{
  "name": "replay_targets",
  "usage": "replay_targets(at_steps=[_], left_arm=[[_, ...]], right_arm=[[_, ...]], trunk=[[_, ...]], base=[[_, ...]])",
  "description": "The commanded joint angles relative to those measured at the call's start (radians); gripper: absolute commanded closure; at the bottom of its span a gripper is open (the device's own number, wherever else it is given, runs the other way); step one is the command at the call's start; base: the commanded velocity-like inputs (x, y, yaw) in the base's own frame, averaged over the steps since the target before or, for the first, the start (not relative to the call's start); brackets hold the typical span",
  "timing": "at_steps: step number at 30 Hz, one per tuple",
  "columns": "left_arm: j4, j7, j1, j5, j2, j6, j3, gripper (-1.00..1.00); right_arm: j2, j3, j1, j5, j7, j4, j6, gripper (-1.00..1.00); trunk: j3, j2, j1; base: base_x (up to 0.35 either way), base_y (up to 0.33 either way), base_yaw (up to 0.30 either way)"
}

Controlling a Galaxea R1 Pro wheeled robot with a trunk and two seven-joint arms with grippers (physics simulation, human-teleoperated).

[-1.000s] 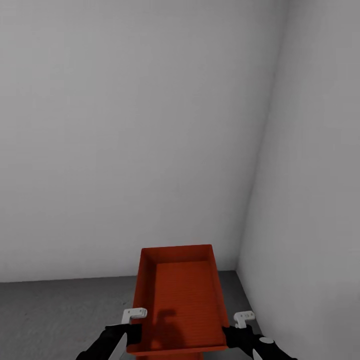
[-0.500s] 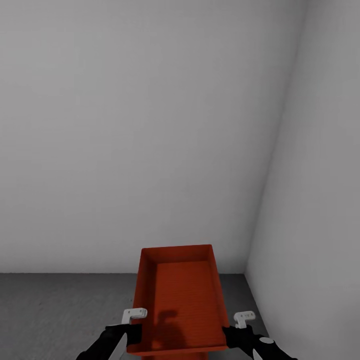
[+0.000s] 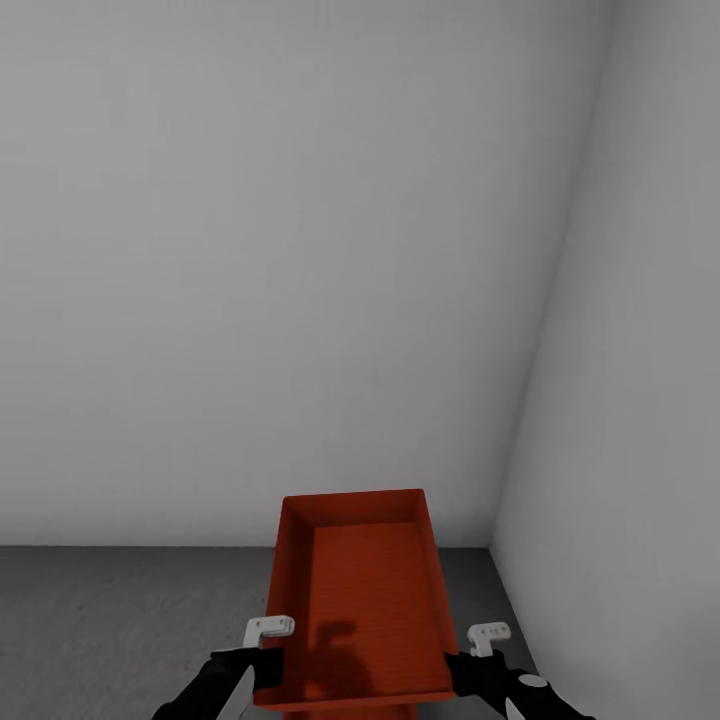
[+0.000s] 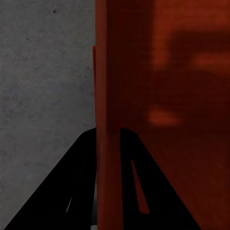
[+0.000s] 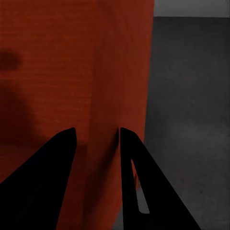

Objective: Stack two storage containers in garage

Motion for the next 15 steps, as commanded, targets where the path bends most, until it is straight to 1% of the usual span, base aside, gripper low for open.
replay_targets(at_steps=[1,15], left_arm=[[-0.009,0.033,-0.001,-0.025,0.000,-0.069,0.007,1.00],[-0.009,0.033,-0.001,-0.025,-0.001,-0.069,0.007,1.00]], right_arm=[[0.023,0.043,0.001,-0.004,0.021,0.003,-0.005,1.00],[0.023,0.045,0.001,-0.004,0.022,0.003,-0.003,1.00]], trunk=[[-0.002,-0.002,0.000],[-0.002,-0.002,0.000]], base=[[0.000,0.000,0.000],[0.000,0.000,0.000]])
